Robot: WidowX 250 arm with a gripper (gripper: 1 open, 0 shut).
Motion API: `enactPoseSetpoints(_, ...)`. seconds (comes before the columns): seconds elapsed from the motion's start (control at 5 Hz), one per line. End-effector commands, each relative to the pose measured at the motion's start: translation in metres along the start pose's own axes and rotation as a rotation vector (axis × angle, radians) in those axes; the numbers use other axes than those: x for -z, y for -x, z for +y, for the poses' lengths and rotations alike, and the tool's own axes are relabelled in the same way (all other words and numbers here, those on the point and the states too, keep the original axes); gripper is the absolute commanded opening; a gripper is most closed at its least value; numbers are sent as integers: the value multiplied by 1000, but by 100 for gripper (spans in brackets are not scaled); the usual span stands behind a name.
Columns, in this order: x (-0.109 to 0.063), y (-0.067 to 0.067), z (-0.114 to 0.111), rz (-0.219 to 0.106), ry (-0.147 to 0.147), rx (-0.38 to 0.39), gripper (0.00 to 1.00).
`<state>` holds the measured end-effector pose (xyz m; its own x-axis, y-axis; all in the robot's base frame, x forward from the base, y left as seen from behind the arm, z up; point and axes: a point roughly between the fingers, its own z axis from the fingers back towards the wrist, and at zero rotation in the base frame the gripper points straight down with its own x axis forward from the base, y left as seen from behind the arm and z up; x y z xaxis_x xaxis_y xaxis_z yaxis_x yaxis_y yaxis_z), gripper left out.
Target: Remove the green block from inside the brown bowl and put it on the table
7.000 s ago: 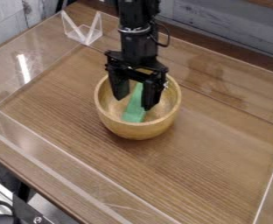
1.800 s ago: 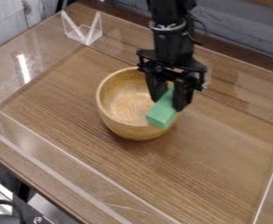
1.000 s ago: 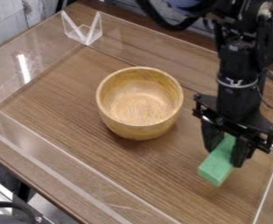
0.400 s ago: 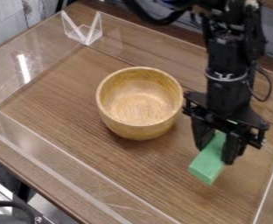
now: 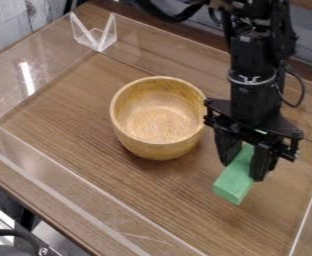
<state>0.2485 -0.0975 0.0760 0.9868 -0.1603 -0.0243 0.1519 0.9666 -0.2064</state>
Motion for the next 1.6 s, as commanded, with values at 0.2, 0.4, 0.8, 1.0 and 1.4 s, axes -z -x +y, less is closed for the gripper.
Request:
enactPoseSetpoints(0.2, -14, -7, 2, -73, 15, -6, 0)
enactPoseSetpoints(0.4, -10, -8, 3, -70, 17, -11, 0)
enactPoseSetpoints(0.8, -1, -8, 3, -61, 20, -15, 0)
enactPoseSetpoints(1.0, -3, -9, 2, -59, 26, -19, 0)
enactPoseSetpoints(1.4, -22, -9, 4, -49, 34, -24, 100)
